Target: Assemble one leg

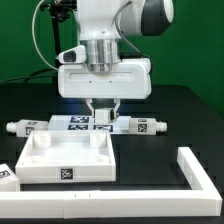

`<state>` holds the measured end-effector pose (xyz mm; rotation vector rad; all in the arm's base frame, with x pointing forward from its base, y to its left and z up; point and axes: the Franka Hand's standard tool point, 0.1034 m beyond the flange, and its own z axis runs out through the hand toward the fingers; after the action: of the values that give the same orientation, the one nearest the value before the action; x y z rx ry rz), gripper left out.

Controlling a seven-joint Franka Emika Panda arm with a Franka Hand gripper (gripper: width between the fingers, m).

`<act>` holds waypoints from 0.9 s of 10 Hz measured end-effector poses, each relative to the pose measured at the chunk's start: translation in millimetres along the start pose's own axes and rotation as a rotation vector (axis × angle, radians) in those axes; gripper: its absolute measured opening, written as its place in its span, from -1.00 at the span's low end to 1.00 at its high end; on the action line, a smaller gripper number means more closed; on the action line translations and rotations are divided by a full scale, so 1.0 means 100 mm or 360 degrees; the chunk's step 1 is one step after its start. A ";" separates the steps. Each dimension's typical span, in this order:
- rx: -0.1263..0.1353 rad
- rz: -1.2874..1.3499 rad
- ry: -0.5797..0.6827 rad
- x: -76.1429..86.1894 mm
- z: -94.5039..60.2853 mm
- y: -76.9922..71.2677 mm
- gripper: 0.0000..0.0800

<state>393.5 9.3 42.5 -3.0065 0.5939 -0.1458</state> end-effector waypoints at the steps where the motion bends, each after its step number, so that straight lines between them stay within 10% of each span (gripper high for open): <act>1: 0.0000 0.0000 -0.0001 0.00 0.00 0.00 -0.29; 3: 0.0000 -0.0001 0.0000 0.00 0.00 0.00 0.47; 9: 0.0028 -0.0089 -0.0070 0.14 -0.05 0.08 0.62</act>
Offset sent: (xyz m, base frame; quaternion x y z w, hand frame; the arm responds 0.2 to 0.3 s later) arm 0.0000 0.0000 0.0000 0.0000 0.0000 0.0000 1.0000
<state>402.5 -3.9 47.7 -3.0019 0.5020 -0.0871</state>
